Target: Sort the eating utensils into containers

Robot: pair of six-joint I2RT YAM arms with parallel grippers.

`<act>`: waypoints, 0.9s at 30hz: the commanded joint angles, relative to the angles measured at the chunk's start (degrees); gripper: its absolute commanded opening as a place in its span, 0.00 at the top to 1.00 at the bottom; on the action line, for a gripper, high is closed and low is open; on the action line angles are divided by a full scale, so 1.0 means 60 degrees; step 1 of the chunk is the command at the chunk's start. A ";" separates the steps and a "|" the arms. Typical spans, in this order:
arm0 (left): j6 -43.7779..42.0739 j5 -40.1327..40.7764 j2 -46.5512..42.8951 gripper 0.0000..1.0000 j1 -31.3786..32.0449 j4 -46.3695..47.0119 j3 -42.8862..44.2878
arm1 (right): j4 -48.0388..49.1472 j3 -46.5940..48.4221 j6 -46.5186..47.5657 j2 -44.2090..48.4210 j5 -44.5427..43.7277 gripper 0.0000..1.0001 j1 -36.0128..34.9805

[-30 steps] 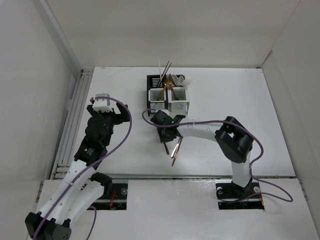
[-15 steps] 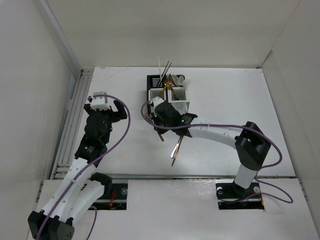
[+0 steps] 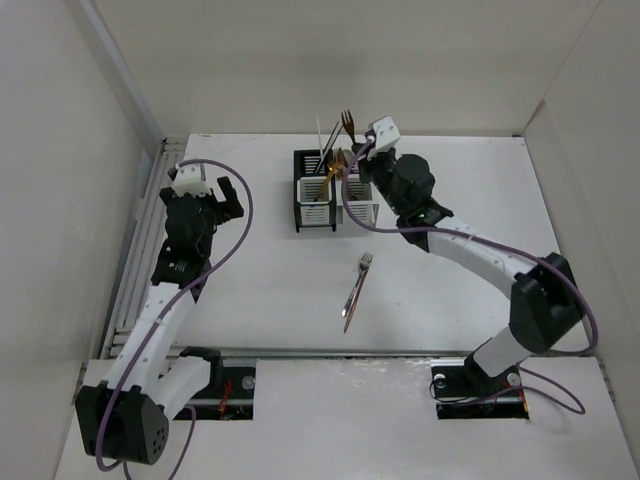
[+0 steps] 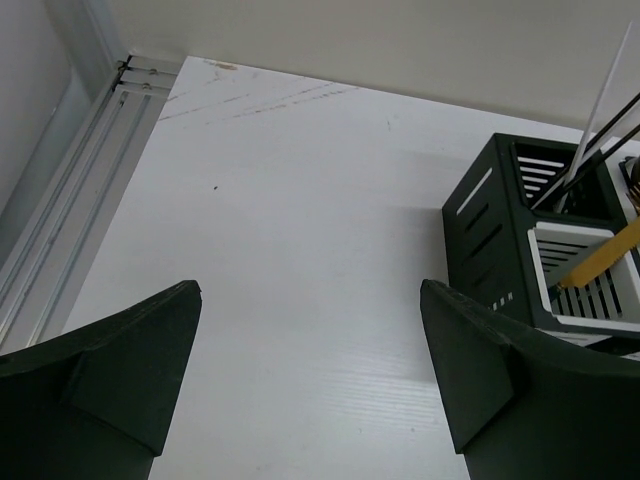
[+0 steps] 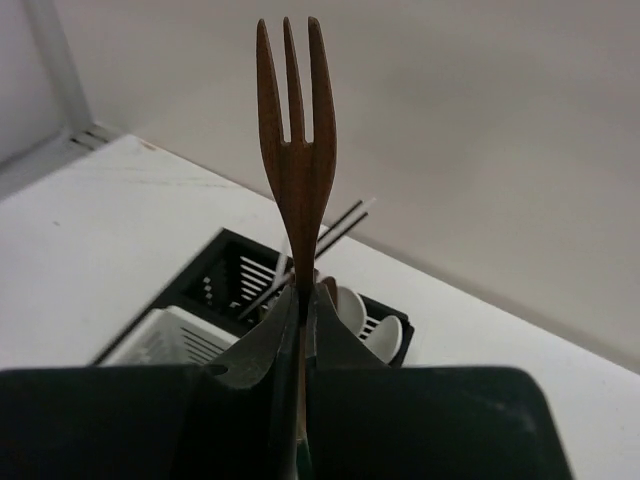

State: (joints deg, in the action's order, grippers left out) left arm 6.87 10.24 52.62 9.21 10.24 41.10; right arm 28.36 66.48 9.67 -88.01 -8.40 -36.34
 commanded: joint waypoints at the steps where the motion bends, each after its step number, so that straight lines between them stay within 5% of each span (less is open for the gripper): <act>1: -0.0062 -0.0768 0.0515 0.11 -0.0246 0.0681 0.0780 | 0.1790 -0.0341 0.0659 -0.0814 0.1560 1.00 0.0459; 19: -0.0472 -0.1179 0.2905 0.11 -0.0334 0.1633 0.2027 | 0.2817 -0.0621 -0.0147 -0.2720 0.2997 1.00 0.1295; 27: -0.0472 -0.1179 0.2539 0.10 -0.0334 0.1633 0.1618 | 0.2174 -0.0723 -0.0147 -0.2412 0.2909 0.62 0.1295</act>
State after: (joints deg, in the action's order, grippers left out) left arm 4.58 3.66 70.39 7.40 16.97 50.41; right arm 40.40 62.48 9.13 -104.33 7.99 -28.53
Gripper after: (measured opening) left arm 0.902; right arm 0.358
